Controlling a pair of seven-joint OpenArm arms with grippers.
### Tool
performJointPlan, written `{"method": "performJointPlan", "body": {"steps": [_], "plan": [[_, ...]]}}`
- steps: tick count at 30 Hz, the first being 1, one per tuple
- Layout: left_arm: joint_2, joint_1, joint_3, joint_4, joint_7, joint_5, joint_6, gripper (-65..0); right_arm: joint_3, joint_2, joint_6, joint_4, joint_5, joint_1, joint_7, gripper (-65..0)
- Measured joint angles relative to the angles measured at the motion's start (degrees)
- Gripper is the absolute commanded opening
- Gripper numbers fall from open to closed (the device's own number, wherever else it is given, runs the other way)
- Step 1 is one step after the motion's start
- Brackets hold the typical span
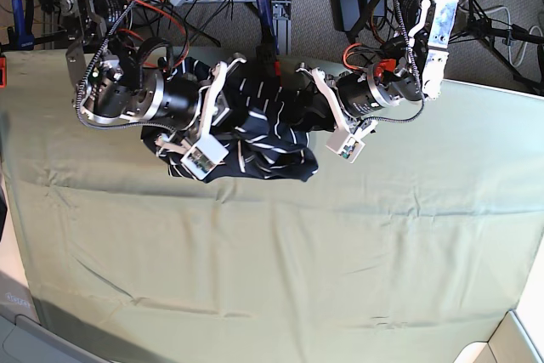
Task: Fold the T-shirt properly
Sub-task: 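Lift the shirt with both grippers and fold it into a bundle, then lower the bundled shirt onto the mat and release with both grippers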
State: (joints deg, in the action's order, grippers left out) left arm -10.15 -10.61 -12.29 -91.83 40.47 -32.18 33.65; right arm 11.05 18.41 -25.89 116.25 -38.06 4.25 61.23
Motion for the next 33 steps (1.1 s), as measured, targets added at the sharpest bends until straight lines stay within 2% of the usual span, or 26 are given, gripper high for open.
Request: {"method": "performJointPlan", "body": {"steps": [3, 4, 5, 12, 18, 24, 30, 31, 33], "plan": [[0.0, 0.0, 0.0, 0.0, 0.0, 0.0, 0.0, -48.6, 3.3, 0.0, 0.0, 0.0, -0.2, 0.0, 0.2, -35.0], [0.0, 0.2, 0.0, 0.0, 0.1, 0.0, 0.0, -48.6, 4.4, 0.0, 0.0, 0.0, -0.2, 0.0, 0.2, -29.1], [0.0, 0.4, 0.1, 0.0, 0.2, 0.0, 0.0, -48.6, 5.4, 0.0, 0.0, 0.0, -0.1, 0.0, 0.2, -26.3], [-0.3, 3.4, 0.3, 0.2, 1.3, 0.8, 0.0, -48.6, 7.8, -0.2, 0.0, 0.7, 0.4, -0.3, 0.1, -26.2], [-0.3, 4.3, 3.6, 0.2, 1.7, 0.7, 0.0, -48.6, 7.1, -1.5, 0.0, 7.4, -0.8, -0.4, -0.5, -26.2], [-0.8, 4.3, 8.6, 0.2, 2.0, 0.6, 0.0, -48.6, 0.1, -4.9, 0.0, 9.1, 1.9, -0.8, -2.0, -26.2], [-3.3, 4.3, 8.8, 0.2, 2.4, -0.4, 0.0, -48.6, -9.7, -4.9, 0.0, 8.7, 7.9, -3.7, -2.4, -26.5], [-3.6, 4.3, 8.7, 0.2, 2.4, -0.6, 0.0, -48.6, -11.1, -4.9, 0.0, 8.3, 7.8, -3.6, -2.4, -28.7], [-4.3, 4.3, 8.6, 0.2, 2.7, -0.6, 0.0, -48.6, -13.2, -4.4, 0.0, 7.4, 7.8, -3.5, -2.4, -40.9]]}}
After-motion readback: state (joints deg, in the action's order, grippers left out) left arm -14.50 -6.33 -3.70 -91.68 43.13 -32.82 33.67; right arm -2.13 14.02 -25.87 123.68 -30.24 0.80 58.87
